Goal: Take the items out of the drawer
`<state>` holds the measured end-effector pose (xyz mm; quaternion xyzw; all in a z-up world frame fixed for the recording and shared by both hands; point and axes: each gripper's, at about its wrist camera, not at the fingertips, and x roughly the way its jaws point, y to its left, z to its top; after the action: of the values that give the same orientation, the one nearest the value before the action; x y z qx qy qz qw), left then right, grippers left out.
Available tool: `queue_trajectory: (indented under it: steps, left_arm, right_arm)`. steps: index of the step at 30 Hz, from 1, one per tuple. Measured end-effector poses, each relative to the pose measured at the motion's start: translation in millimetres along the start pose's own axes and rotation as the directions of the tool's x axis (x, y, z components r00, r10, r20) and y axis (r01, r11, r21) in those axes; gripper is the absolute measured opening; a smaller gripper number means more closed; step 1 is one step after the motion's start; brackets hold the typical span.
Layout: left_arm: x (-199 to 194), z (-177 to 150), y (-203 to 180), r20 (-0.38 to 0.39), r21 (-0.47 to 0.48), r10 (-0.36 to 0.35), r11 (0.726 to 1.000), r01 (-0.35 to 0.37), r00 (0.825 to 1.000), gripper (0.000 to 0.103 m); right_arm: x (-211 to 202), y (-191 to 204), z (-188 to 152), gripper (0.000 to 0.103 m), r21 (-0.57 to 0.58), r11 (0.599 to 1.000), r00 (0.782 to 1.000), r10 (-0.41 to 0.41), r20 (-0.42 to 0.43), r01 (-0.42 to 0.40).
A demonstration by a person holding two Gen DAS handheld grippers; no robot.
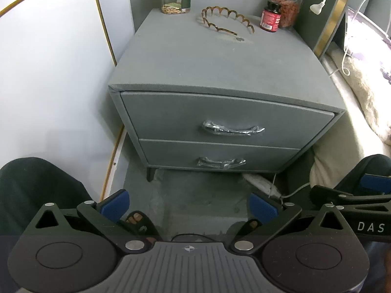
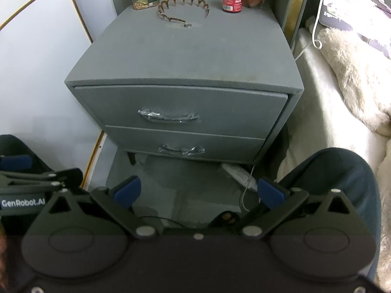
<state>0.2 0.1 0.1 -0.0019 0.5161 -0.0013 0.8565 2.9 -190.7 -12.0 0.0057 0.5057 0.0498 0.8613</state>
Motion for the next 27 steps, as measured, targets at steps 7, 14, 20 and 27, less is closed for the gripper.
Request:
queue_trajectory:
  steps: [7,14,20,27]
  left_arm:
    - [-0.2,2.8,1.7,-0.007,-0.004,-0.015,1.0,0.015,1.0,0.103]
    - [0.6,0.6,1.4,-0.002,0.002,-0.007,1.0,0.007,1.0,0.103]
    - [0.0,0.0,1.7,0.001,0.007,-0.002,1.0,0.002,1.0,0.103]
    - [-1.5,-0.2,2.1,0.005,0.014,-0.011,1.0,0.011,1.0,0.103]
  right_arm:
    - [1.5,-1.4,1.3,0.103,-0.005,1.0,1.0,-0.006,0.009,0.006]
    - [4.7,-2.5,2.8,0.103,-0.002,1.0,1.0,-0.002,-0.007,0.002]
    - [4.2,-1.0,-1.3,0.103,-0.004,1.0,1.0,-0.001,-0.006,0.001]
    - [4.5,2.0,0.3,0.103,0.02,1.0,1.0,-0.016,-0.009,0.017]
